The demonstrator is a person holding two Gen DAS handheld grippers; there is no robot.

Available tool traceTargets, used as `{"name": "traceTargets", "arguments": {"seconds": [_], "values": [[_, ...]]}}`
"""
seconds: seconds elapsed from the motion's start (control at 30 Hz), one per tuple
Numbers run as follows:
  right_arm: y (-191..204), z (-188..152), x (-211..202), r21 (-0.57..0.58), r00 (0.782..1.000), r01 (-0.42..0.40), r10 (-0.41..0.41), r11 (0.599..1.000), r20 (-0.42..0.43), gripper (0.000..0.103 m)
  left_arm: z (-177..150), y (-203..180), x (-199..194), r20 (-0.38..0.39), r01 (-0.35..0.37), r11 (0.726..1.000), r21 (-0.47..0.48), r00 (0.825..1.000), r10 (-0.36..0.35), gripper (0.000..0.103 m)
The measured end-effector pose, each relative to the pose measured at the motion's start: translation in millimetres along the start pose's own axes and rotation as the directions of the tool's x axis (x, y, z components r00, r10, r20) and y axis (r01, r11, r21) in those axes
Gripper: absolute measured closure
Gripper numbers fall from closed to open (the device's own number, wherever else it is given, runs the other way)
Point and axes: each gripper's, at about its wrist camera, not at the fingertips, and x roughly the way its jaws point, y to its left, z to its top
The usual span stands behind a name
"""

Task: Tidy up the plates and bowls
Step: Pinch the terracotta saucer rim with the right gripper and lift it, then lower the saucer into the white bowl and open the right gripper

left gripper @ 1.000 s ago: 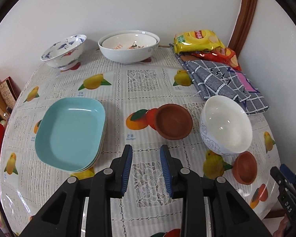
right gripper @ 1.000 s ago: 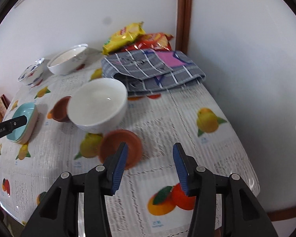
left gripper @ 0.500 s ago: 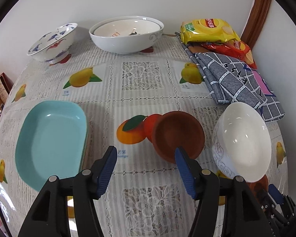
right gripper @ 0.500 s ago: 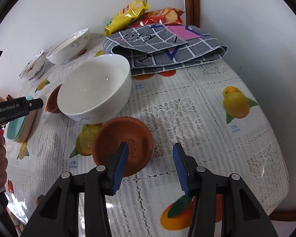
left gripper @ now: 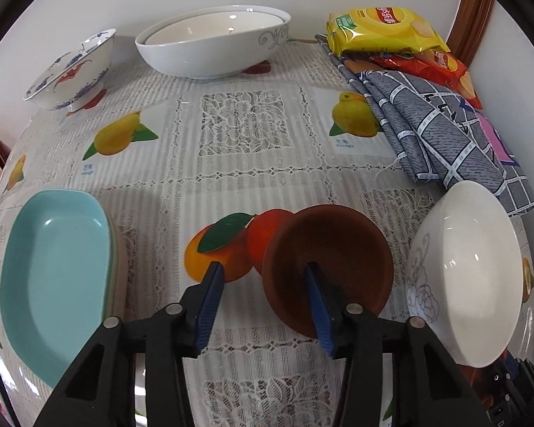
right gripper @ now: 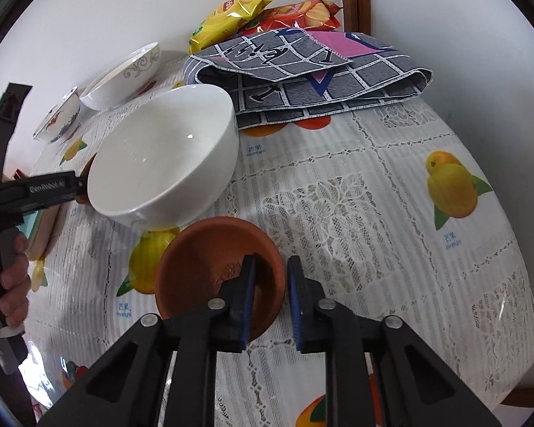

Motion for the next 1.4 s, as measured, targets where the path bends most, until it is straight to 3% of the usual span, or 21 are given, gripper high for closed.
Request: {"name": "traceTargets", "arguments": {"seconds": [0.2, 0.33, 0.57, 0.9, 1.17, 1.4], "values": [[0, 2, 3, -0.010, 1.000, -0.013, 0.013, 1.000, 0.011, 0.089, 2, -2, 1, 0.019, 0.050, 0.999, -0.004, 0.999, -0.050, 0.080], [-1, 2, 2, 0.000, 0.999, -0.031, 0.031, 1.000, 0.023, 0.092, 1, -8, -2, 0.032, 0.031, 0.999, 0.018, 0.999, -0.031, 0.088], [1, -2, -9, 0.002, 0.998, -0.037, 0.037, 0.999, 0.055, 0.094, -4, -3, -16, 0.045, 0.063, 0.998, 0.005, 0.997, -0.064, 0.095], [-2, -7, -46, 0.026, 0.993, 0.006, -0.009, 1.000, 0.115, 0.094, -19, 2, -59, 0.101, 0.089, 0.996, 0.021, 0.991, -0.091, 0.095], [4, 13, -101, 0.034, 0.974, 0.028, -0.035, 0.999, 0.226, 0.094, -25, 13, -112, 0.207, 0.097, 0.995, 0.038, 0.973, -0.103, 0.095], [26, 36, -115, 0.018, 0.971, 0.024, -0.027, 1.000, 0.239, 0.094, -21, 29, -143, 0.265, 0.097, 0.995, 0.029, 0.959, -0.102, 0.095]]}}
